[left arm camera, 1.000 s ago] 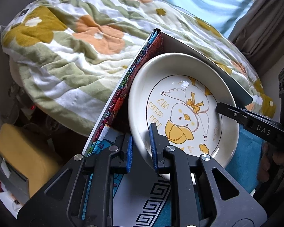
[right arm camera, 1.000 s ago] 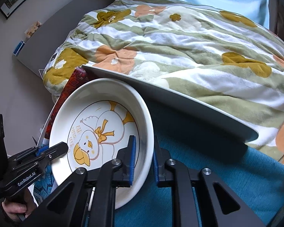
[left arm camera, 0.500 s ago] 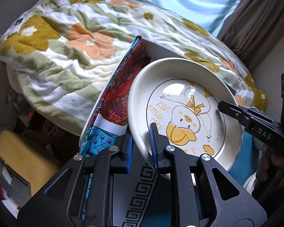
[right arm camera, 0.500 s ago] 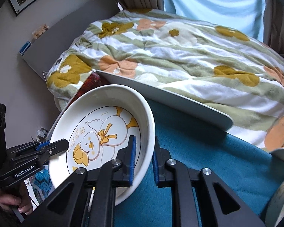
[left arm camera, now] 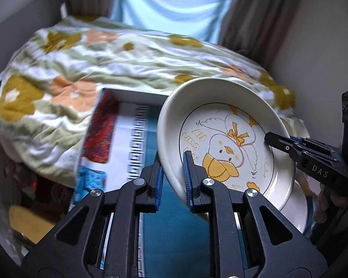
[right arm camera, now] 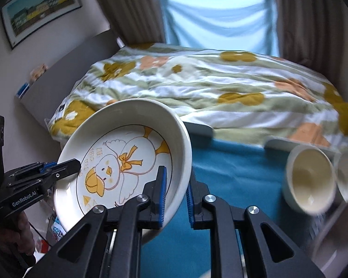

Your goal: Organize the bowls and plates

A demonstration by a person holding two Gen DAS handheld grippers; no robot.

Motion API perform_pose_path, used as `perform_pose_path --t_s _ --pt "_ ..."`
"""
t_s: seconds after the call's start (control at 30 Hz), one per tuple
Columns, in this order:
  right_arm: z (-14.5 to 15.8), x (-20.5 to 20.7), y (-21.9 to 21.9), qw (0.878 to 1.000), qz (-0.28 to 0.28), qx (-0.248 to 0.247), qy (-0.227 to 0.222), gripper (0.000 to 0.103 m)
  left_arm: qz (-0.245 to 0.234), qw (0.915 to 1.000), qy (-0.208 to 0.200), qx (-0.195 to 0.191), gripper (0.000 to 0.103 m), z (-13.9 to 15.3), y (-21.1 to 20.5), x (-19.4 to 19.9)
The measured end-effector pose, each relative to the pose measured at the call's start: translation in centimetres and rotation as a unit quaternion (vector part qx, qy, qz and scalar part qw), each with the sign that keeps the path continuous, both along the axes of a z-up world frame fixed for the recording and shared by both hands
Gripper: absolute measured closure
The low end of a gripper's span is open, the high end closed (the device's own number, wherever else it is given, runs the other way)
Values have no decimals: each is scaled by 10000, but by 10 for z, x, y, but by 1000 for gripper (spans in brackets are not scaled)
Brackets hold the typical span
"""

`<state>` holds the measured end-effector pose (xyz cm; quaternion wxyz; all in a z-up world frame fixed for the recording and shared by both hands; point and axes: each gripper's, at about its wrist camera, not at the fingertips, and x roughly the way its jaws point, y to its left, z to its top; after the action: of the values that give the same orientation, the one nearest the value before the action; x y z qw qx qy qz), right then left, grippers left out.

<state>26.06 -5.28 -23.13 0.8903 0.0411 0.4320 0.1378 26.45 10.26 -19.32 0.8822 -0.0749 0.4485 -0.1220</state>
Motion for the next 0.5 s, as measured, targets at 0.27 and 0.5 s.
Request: perform_pose_path --t_s 0.27,0.5 --pt "12 -78 -62 9970 -764 59 59 88 -786 9969 23 -40 89 10 -72 -43" --pt "1 -131 -112 9951 -932 65 309 88 -1073 9937 329 -4 89 -12 -132 -94"
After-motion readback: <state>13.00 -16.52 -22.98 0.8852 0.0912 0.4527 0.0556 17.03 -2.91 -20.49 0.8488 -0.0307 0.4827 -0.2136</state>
